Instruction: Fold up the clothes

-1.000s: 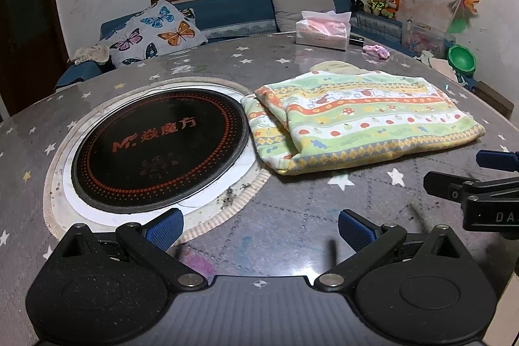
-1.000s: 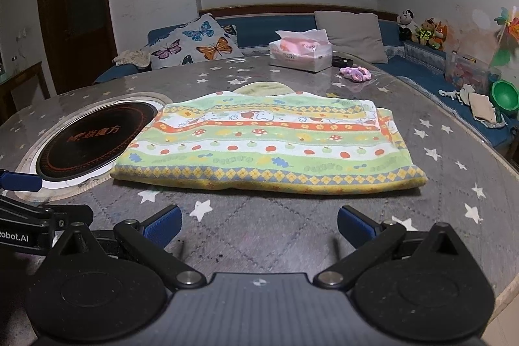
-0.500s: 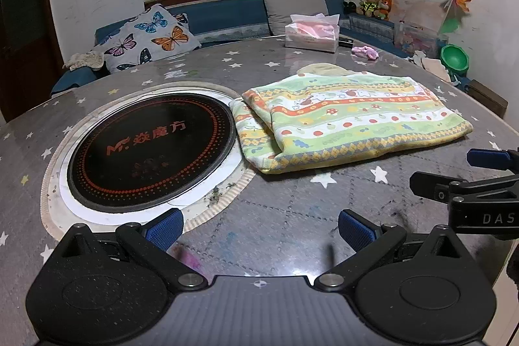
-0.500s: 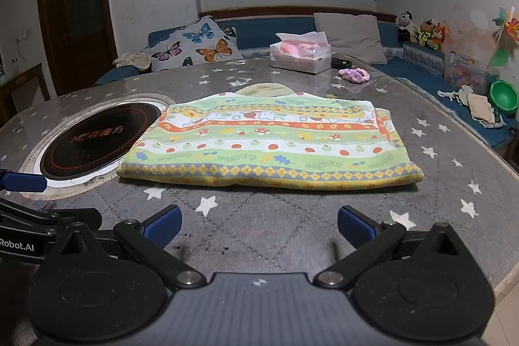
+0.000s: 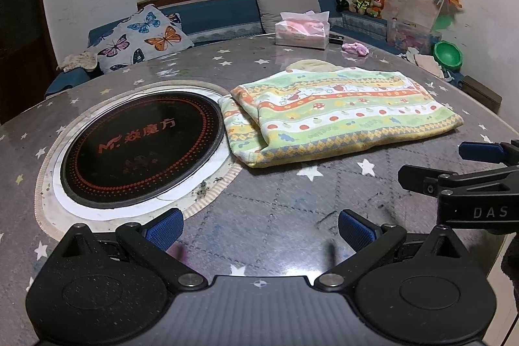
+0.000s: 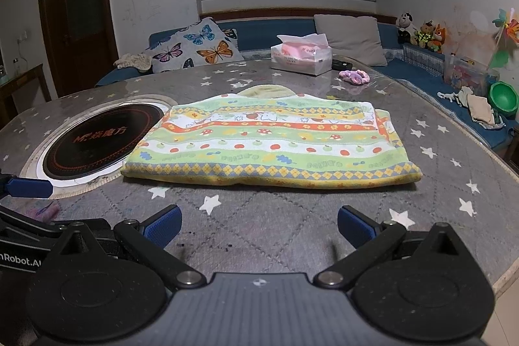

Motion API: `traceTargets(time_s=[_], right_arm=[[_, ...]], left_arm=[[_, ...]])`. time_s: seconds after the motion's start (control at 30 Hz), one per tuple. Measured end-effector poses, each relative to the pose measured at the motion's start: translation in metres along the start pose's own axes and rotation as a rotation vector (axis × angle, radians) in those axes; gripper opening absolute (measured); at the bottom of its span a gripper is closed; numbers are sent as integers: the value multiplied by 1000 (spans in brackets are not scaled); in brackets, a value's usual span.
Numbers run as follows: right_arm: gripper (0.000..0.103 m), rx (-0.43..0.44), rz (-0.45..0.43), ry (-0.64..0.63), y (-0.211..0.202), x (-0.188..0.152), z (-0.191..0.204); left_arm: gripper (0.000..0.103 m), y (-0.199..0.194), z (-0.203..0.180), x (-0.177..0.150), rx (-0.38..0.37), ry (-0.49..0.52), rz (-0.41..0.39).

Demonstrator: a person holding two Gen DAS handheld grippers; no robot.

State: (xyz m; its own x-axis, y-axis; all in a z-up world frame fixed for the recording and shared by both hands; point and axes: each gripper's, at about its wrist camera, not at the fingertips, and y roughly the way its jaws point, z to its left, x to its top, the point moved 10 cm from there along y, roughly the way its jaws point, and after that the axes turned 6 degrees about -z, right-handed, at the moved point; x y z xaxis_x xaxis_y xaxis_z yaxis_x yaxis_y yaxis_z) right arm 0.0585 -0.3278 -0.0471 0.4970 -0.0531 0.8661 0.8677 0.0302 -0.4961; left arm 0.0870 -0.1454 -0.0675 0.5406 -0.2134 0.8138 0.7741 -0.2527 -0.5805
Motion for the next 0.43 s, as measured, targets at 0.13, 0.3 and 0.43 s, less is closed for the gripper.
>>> traceTargets(time_s=[0.13, 0.3, 0.43], right_arm=[[103, 0, 0, 0, 0, -1, 1], [103, -1, 3, -2, 0, -2, 2], [103, -1, 3, -3, 1, -2, 2]], left_arm=[[103, -1, -1, -1, -4, 0, 0], [103, 0, -2, -1, -6, -1, 0], [103, 0, -1, -1, -2, -7, 0]])
